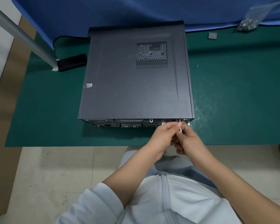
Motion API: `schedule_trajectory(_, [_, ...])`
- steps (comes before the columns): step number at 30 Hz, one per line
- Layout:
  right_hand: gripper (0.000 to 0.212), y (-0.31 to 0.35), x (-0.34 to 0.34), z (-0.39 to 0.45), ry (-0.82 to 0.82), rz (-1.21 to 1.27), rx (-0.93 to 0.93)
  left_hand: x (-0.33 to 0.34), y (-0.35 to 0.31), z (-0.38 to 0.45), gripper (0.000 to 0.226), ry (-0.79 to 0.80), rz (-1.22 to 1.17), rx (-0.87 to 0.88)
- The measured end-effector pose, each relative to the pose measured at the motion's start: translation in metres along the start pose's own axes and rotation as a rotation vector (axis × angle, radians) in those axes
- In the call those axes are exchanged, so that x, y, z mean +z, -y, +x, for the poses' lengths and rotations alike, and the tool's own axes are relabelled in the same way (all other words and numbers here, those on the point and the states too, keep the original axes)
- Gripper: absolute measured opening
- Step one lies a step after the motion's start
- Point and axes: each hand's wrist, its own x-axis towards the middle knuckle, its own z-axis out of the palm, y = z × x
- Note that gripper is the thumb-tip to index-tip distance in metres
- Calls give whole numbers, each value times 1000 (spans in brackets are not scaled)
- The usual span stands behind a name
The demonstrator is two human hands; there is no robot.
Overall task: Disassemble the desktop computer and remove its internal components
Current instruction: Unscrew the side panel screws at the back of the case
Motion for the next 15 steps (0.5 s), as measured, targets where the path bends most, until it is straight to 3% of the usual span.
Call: schedule_trajectory(15, [21,7,0,-13,-122,97,-54,13,-1,7,14,42,-182,-40])
